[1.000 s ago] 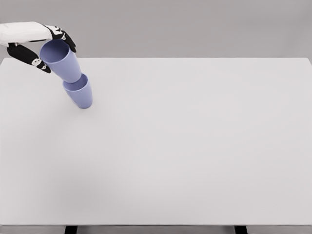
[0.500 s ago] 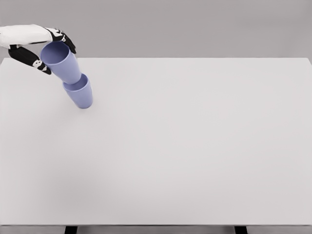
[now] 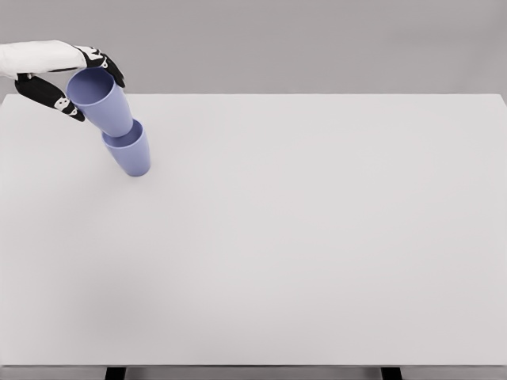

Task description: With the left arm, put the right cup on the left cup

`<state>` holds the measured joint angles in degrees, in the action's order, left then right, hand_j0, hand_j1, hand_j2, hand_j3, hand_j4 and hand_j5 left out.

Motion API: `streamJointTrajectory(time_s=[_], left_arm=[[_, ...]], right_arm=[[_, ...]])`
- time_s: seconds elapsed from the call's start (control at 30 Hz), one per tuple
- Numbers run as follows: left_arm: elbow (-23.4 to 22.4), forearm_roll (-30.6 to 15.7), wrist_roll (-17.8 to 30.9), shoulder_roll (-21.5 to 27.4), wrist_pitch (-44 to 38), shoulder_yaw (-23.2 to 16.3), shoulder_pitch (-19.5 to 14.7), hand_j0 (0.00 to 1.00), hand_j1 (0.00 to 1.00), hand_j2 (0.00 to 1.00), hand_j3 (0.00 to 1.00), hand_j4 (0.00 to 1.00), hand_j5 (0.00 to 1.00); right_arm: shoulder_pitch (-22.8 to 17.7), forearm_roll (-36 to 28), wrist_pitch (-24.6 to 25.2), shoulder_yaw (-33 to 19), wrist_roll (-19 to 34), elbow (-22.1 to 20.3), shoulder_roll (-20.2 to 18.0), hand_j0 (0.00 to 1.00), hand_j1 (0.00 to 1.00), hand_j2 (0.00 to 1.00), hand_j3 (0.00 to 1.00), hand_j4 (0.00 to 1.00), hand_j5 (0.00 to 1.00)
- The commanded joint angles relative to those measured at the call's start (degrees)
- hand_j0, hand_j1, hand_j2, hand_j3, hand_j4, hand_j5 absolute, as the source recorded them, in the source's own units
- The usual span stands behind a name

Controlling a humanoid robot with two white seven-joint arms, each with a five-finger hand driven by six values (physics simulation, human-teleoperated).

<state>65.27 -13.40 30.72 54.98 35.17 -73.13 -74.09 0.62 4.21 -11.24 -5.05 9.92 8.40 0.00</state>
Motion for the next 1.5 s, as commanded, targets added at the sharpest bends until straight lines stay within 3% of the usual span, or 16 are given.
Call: streamJointTrajectory(time_s=[0.0,1.2,1.23,1.27,1.3,1.33,1.47], left_arm=[[-0.1,-0.4,-0.1,0.0,-0.2,0.1,0.0,0.57,0.57,0.57,0.57,0.57,0.57],[-6.0,0.6,-0.4,-4.0,-0.2,1.0,3.2,0.58,0.58,0.58,0.58,0.58,0.58],[-5.9,0.6,-0.4,-4.0,-0.2,1.0,3.2,0.6,0.6,0.6,0.6,0.6,0.6],[-5.9,0.6,-0.5,-4.0,-0.2,1.1,3.3,0.73,0.73,0.73,0.73,0.73,0.73],[-5.9,0.6,-0.6,-4.0,-0.2,1.1,3.2,0.93,0.93,0.93,0.93,0.93,0.93],[-5.9,0.5,-0.7,-4.0,-0.2,1.1,3.3,1.0,1.0,1.0,1.0,1.0,1.0],[-5.5,0.4,-0.7,-3.8,-0.2,1.1,4.0,1.0,1.0,1.0,1.0,1.0,1.0]], right_arm=[[0.0,0.0,0.0,0.0,0.0,0.0,0.0,1.0,1.0,1.0,1.0,1.0,1.0],[0.0,0.0,0.0,0.0,0.0,-0.1,0.0,1.0,1.0,1.0,1.0,1.0,1.0],[0.0,0.0,0.0,0.0,0.0,0.0,0.0,1.0,1.0,1.0,1.0,1.0,1.0],[0.0,0.0,0.0,0.0,0.0,-0.1,0.0,1.0,1.0,1.0,1.0,1.0,1.0],[0.0,0.0,0.0,0.0,0.0,-0.1,0.0,1.0,1.0,1.0,1.0,1.0,1.0],[0.0,0.0,0.0,0.0,0.0,0.0,0.0,1.0,1.0,1.0,1.0,1.0,1.0],[0.0,0.0,0.0,0.0,0.0,0.0,0.0,1.0,1.0,1.0,1.0,1.0,1.0]])
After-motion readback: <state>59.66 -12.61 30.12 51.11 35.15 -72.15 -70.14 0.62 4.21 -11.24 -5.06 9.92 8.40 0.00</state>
